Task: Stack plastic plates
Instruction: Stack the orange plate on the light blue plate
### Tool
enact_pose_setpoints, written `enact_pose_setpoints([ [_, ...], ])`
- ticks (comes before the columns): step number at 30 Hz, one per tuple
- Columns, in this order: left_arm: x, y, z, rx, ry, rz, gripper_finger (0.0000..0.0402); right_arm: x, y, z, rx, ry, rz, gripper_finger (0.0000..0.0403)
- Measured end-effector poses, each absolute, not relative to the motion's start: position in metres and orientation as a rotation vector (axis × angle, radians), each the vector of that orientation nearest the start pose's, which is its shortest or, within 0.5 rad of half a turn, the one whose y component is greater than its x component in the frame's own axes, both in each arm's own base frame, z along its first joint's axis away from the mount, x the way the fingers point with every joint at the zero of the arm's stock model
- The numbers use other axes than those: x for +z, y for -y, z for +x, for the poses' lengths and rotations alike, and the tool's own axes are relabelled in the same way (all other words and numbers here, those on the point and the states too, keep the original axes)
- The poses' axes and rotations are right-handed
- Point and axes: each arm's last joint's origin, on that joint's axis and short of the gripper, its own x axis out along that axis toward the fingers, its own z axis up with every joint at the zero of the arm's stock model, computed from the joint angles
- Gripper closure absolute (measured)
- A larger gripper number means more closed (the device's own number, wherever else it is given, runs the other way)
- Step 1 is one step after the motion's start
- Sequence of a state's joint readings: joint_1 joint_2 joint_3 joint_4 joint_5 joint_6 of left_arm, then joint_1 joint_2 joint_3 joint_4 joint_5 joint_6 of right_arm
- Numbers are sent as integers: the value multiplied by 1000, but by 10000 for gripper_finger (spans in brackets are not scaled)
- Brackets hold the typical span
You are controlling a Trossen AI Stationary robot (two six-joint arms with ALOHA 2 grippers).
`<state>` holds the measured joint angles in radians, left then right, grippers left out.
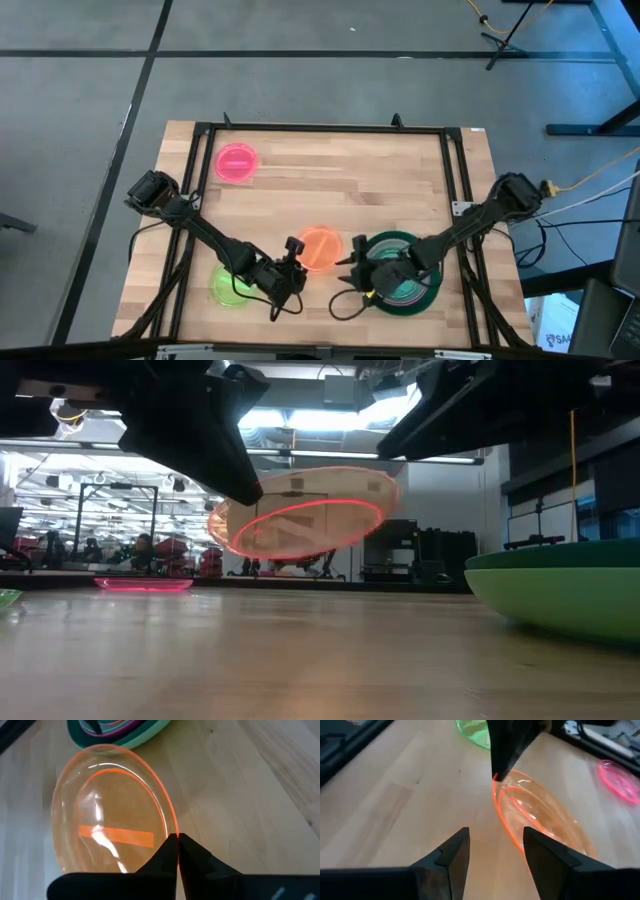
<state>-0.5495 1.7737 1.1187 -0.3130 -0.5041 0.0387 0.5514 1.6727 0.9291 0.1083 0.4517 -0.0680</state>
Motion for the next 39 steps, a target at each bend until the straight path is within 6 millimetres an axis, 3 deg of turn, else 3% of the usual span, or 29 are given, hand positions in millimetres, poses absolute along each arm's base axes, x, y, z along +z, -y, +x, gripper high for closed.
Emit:
enact_pose_setpoints([
  [6, 184, 177, 311, -62, -827, 526, 400, 180, -156, 309, 89, -592, -362, 223],
  [13, 186, 182, 310, -69, -794, 570, 400, 170, -157, 311, 168, -623, -440, 231],
  [16, 186, 182, 310, -63, -794, 571, 400, 168, -157, 311, 176, -627, -467, 267],
  [22, 187, 182, 310, -57, -789, 555, 398, 168, -157, 311, 190, -626, -514, 386],
  [26, 189, 182, 310, -36, -783, 512, 372, 169, -157, 311, 188, -621, -561, 384],
  [33, 197, 185, 305, -30, -772, 413, 309, 194, -168, 317, 176, -698, -616, 398],
  [39, 206, 194, 287, -84, -797, 435, 297, 228, -192, 307, 153, -817, -571, 399],
])
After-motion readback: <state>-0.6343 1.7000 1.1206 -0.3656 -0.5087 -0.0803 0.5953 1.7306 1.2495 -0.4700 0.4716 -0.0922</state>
